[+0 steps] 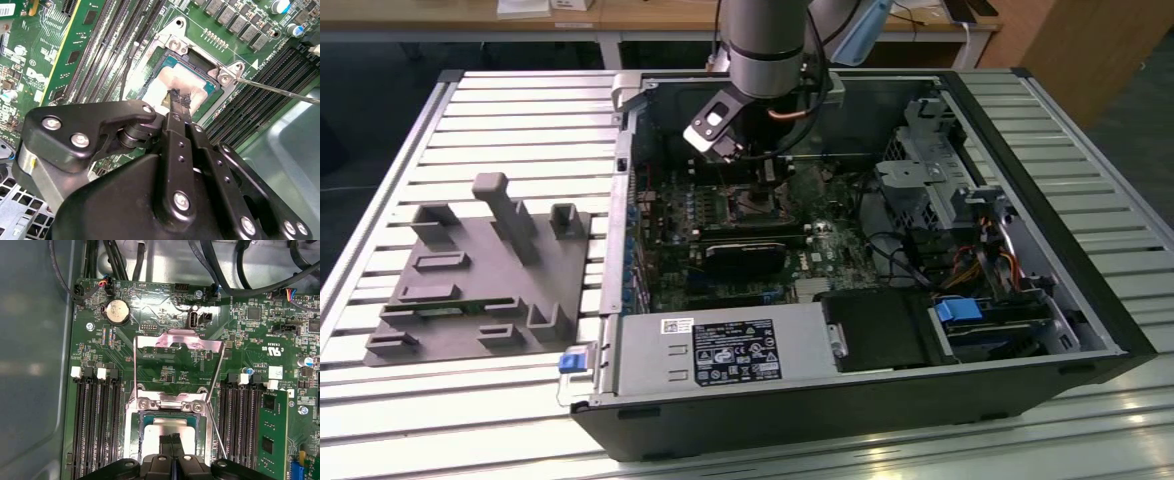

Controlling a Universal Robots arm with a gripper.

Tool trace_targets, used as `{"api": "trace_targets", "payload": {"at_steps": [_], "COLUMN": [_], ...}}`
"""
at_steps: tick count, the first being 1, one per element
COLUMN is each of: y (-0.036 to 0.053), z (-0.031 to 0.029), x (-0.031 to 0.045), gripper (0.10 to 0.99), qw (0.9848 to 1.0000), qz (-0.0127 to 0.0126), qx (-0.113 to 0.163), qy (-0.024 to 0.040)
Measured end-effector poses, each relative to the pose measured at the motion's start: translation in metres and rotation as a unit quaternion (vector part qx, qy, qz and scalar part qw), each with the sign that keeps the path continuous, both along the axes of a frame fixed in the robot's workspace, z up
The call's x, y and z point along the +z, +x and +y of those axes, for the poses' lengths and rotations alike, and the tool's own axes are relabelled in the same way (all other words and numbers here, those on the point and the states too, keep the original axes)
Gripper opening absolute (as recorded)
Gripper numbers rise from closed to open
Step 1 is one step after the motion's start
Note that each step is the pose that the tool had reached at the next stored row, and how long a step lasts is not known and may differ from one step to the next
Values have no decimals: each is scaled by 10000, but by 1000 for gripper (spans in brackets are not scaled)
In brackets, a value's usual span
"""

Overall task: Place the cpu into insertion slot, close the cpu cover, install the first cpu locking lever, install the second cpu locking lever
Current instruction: 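Place the cpu into insertion slot, then close the cpu cover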

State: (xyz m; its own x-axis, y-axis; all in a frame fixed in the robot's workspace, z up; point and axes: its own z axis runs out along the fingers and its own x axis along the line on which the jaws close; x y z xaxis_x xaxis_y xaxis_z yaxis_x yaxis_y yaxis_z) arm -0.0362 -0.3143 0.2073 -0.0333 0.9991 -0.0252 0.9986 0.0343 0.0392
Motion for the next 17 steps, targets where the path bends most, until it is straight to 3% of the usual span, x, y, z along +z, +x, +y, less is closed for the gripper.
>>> {"api": "trace_targets", "payload": {"at_steps": [10,17], "y": [0,0], "z": [0,0], "x": [25,118], "gripper": [114,114], "qw": [10000,10000], "qz": [1,0], "qx": [0,-3], "qy": [0,0]}}
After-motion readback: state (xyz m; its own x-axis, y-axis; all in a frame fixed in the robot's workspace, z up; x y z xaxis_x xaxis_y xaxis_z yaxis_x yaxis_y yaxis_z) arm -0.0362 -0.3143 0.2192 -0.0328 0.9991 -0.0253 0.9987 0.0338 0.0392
